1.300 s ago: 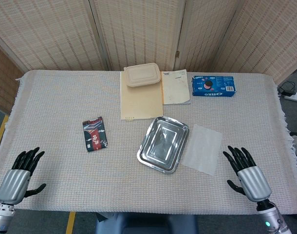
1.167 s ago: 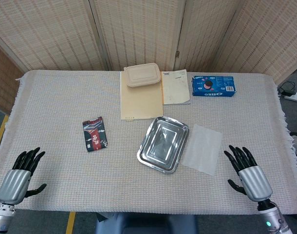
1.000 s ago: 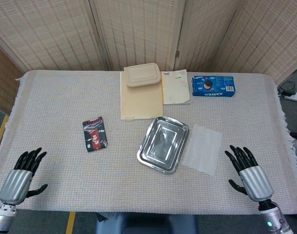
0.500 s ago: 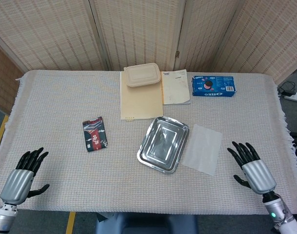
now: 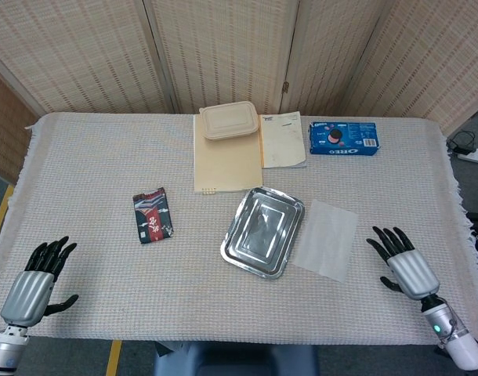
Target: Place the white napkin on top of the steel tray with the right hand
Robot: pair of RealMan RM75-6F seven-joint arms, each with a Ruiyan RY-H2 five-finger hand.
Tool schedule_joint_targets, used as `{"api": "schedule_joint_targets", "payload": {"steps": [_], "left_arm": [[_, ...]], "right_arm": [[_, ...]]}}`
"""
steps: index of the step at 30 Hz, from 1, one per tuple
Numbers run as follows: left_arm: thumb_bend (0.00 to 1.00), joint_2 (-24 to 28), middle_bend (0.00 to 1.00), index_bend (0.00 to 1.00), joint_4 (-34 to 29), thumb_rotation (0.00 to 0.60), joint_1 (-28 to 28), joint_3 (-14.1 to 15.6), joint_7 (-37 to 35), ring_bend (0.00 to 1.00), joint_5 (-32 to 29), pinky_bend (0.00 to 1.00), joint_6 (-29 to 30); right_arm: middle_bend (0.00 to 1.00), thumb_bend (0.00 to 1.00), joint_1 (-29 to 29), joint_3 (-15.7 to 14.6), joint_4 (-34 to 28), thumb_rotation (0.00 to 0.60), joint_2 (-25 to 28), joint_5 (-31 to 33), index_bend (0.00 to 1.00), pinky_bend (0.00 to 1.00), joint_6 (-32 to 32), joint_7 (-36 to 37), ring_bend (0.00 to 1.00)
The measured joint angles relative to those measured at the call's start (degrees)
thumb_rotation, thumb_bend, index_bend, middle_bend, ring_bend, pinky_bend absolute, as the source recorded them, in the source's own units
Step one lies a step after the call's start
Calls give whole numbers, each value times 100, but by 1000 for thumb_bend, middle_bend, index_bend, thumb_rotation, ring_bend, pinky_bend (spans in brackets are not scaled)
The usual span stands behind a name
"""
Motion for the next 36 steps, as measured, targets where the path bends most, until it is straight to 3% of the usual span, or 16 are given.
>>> {"api": "schedule_joint_targets", "payload": {"steps": [10, 28, 32, 36], "left_arm": [[232, 12, 0, 0, -4, 600, 5, -24, -26, 0, -58, 0, -7], [278, 47, 0, 0, -4, 600, 0, -43, -87, 0, -108, 0, -37], [407, 47, 0, 0, 5, 600, -5, -39, -84, 0, -113, 0, -54], [435, 41, 0, 0, 5, 600, -10, -41, -60, 0, -125, 0, -70]], "right_arm": [[0, 291, 235, -29, 1259, 600, -826, 32, 280, 0, -138, 478, 0], [0, 436, 586, -161, 2638, 600, -1886, -46, 307, 0, -126, 818, 0], [0, 439, 623, -190, 2740, 600, -1984, -38, 308, 0, -106, 862, 0], [0, 440, 649, -198, 2741, 600, -2041, -28, 312, 0, -54, 806, 0]]}}
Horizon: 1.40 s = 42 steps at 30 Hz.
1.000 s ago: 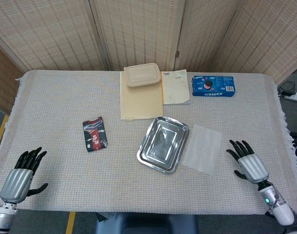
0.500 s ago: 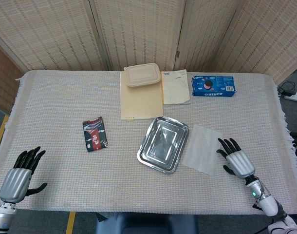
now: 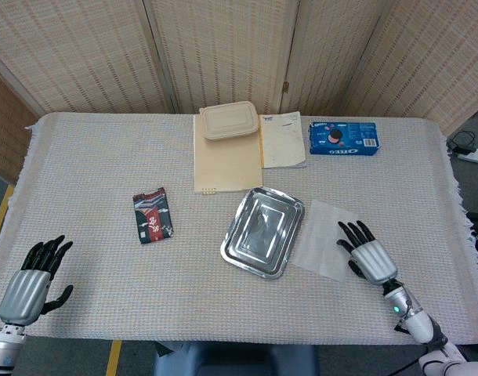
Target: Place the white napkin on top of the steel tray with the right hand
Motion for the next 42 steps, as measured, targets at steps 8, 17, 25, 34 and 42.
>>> {"api": "schedule_joint_targets", "payload": {"steps": [8, 17, 25, 34, 42], "left_arm": [[506, -3, 0, 0, -19, 600, 6, 7, 38, 0, 18, 0, 17], [628, 3, 0, 0, -18, 600, 13, 3, 24, 0, 31, 0, 44], [631, 2, 0, 0, -12, 600, 8, 2, 15, 0, 29, 0, 34], [631, 2, 0, 0, -28, 600, 11, 11, 27, 0, 55, 0, 48], [631, 24, 0, 0, -48, 600, 18, 23, -21, 0, 102, 0, 84]], "right_arm": [[0, 473, 97, 0, -35, 600, -48, 50, 332, 0, -90, -83, 0], [0, 499, 158, -29, 64, 600, -223, 54, 466, 0, -93, -185, 0], [54, 510, 151, -7, 136, 600, -290, 80, 588, 0, 140, 33, 0], [134, 514, 111, 28, 362, 600, -378, 99, 678, 0, 503, 276, 41], [139, 515, 121, 172, 335, 600, -387, 179, 681, 0, 897, 382, 43]]}}
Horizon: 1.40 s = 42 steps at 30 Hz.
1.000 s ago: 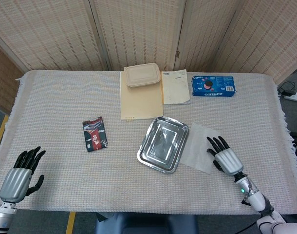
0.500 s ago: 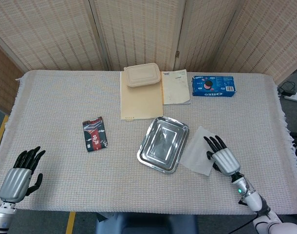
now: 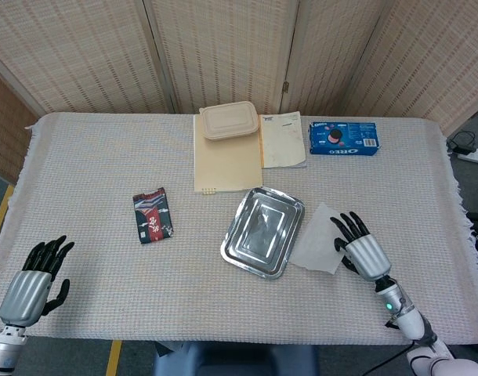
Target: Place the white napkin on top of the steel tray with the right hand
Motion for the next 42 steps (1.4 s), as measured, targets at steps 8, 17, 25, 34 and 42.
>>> {"api": "schedule_joint_targets", "payload": {"steps": [8, 17, 25, 34, 42], "left_arm": [[631, 15, 0, 0, -6, 600, -1, 7, -44, 0, 21, 0, 4], [630, 29, 0, 0, -6, 600, -29, -3, -167, 0, -9, 0, -50], [630, 74, 0, 0, -16, 600, -28, -6, -286, 0, 12, 0, -18], [631, 136, 0, 0, -15, 600, -11, -12, -408, 0, 26, 0, 37], [630, 120, 0, 0, -14, 600, -19, 0, -365, 0, 33, 0, 6]], "right_arm": [[162, 521, 57, 522, -504, 600, 183, 429, 680, 0, 260, 352, 60], [180, 550, 327, 923, -1514, 600, 432, 550, 687, 0, 639, 516, 65], [198, 550, 974, 1150, -2307, 600, 472, 165, 692, 0, 988, -213, 76], [206, 550, 1213, 996, -1939, 600, 23, -196, 692, 0, 1153, -393, 82], [209, 550, 1188, 640, -558, 600, -441, -327, 692, 0, 981, -341, 94]]}}
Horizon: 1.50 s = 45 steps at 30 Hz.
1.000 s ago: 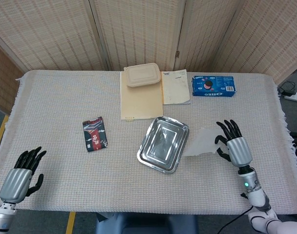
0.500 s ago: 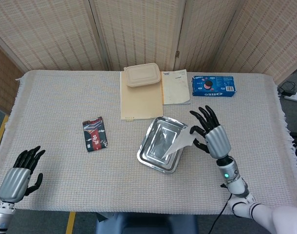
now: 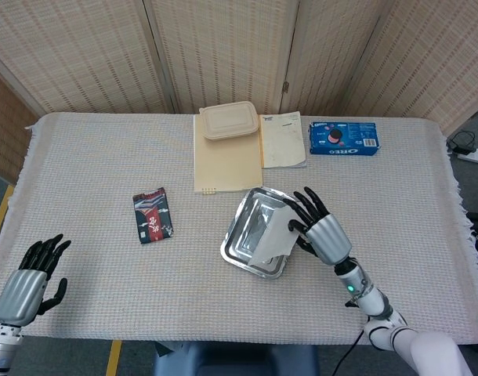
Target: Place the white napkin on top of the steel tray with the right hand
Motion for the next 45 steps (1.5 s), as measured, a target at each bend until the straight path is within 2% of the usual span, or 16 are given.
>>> {"api": "schedule_joint_targets", "payload": {"steps": [6, 12, 20, 31, 45], "left_arm": [[630, -8, 0, 0, -3, 600, -12, -2, -6, 0, -12, 0, -24], [629, 21, 0, 0, -11, 600, -10, -8, -101, 0, 6, 0, 11], [630, 24, 0, 0, -12, 600, -15, -9, -141, 0, 7, 0, 5], [630, 28, 0, 0, -14, 600, -11, -12, -162, 0, -13, 0, 1], [629, 126, 0, 0, -70, 600, 3, 31, -420, 0, 84, 0, 58]], "right_arm": [[209, 550, -21, -353, 1111, 600, -450, -142, 692, 0, -143, 2, 113], [209, 550, -171, -666, 1438, 600, -583, -253, 692, 0, -210, 171, 120], [213, 550, -270, -861, 1651, 600, -582, -291, 694, 0, -500, 42, 124], [220, 550, -140, -903, 2000, 600, -669, -188, 705, 0, -943, -610, 133], [208, 550, -1, -848, 1944, 600, -1010, 8, 706, 0, -897, -873, 97]]}}
